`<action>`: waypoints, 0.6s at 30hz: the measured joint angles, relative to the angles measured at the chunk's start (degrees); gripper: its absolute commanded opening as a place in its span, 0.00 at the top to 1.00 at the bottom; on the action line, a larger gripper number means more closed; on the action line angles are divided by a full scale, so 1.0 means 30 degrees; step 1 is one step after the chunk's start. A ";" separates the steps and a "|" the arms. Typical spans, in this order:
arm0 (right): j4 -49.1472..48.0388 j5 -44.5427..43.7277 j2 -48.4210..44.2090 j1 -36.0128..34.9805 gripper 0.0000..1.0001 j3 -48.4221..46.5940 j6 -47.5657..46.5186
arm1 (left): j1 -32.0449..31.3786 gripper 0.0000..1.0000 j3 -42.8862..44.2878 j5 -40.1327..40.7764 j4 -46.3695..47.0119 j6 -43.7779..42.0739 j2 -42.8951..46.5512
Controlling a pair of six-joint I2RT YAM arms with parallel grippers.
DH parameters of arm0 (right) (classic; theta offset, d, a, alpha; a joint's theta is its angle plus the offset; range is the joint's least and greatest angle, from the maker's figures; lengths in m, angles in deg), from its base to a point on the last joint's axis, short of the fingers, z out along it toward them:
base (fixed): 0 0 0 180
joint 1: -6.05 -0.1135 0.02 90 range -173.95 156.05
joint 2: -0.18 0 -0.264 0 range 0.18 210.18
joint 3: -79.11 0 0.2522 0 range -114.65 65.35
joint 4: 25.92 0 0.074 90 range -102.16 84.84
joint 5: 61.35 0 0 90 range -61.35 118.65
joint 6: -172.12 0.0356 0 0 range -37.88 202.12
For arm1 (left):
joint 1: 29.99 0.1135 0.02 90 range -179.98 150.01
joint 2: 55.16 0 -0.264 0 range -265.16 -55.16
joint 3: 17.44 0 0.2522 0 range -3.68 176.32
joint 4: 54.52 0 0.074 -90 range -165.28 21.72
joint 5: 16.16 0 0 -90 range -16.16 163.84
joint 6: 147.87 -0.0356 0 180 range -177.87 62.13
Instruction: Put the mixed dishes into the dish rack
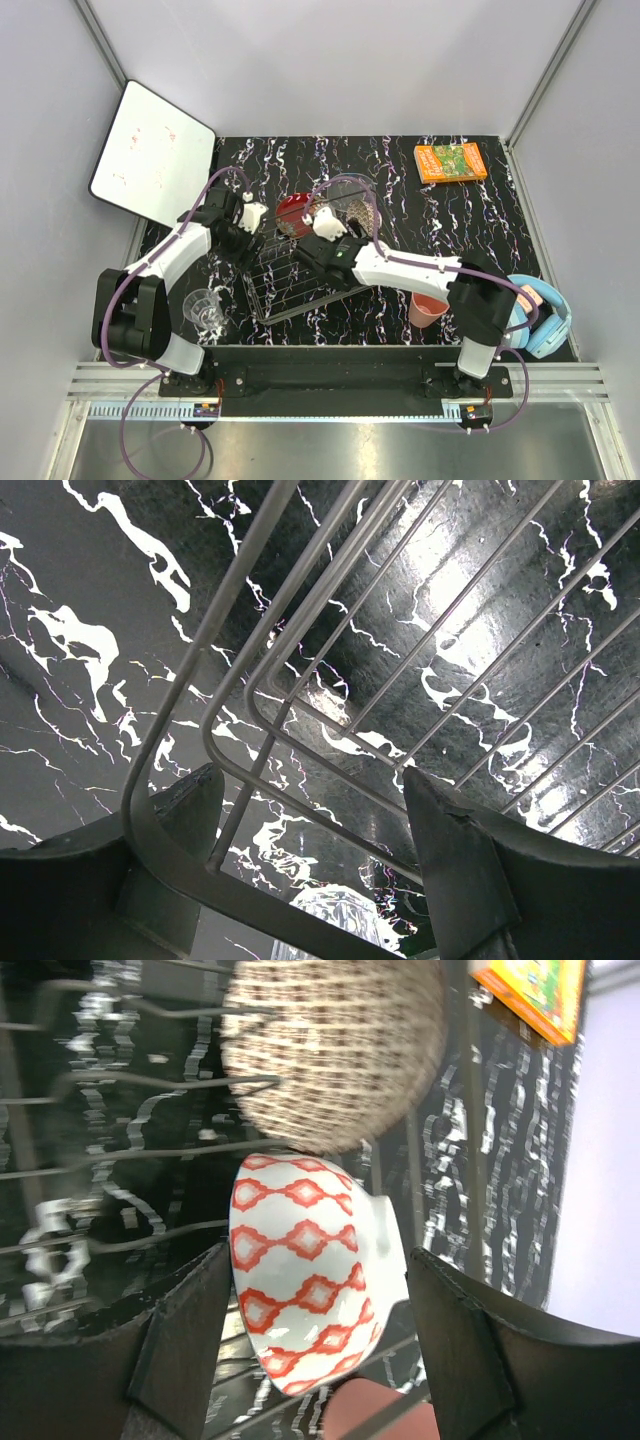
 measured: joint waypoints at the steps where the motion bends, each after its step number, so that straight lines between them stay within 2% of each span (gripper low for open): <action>1: 0.0087 -0.0058 -0.0160 0.0153 0.24 0.0087 0.0000 | 0.0000 0.26 0.0000 -0.0015 0.0007 0.0007 0.0000; 18: 0.0568 -0.0350 -0.2149 0.1479 0.23 0.0605 0.0532 | 0.0000 0.27 -0.0233 -0.0211 0.0401 0.0233 0.0102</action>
